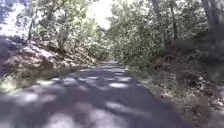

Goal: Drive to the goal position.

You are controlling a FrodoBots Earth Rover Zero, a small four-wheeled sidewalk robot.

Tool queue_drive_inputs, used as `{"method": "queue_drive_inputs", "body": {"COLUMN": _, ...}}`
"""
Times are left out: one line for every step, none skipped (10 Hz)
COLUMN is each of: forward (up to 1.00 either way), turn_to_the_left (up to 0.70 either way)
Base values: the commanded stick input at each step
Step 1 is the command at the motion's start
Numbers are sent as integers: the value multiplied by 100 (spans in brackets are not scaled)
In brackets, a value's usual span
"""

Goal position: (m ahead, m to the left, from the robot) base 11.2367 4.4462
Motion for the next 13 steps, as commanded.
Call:
{"method": "queue_drive_inputs", "body": {"forward": 45, "turn_to_the_left": 0}}
{"method": "queue_drive_inputs", "body": {"forward": 45, "turn_to_the_left": 0}}
{"method": "queue_drive_inputs", "body": {"forward": 45, "turn_to_the_left": 0}}
{"method": "queue_drive_inputs", "body": {"forward": 45, "turn_to_the_left": 0}}
{"method": "queue_drive_inputs", "body": {"forward": 45, "turn_to_the_left": 0}}
{"method": "queue_drive_inputs", "body": {"forward": 45, "turn_to_the_left": 0}}
{"method": "queue_drive_inputs", "body": {"forward": 45, "turn_to_the_left": 0}}
{"method": "queue_drive_inputs", "body": {"forward": 45, "turn_to_the_left": 0}}
{"method": "queue_drive_inputs", "body": {"forward": 45, "turn_to_the_left": 0}}
{"method": "queue_drive_inputs", "body": {"forward": 45, "turn_to_the_left": 0}}
{"method": "queue_drive_inputs", "body": {"forward": 45, "turn_to_the_left": 0}}
{"method": "queue_drive_inputs", "body": {"forward": 45, "turn_to_the_left": 0}}
{"method": "queue_drive_inputs", "body": {"forward": 45, "turn_to_the_left": 0}}
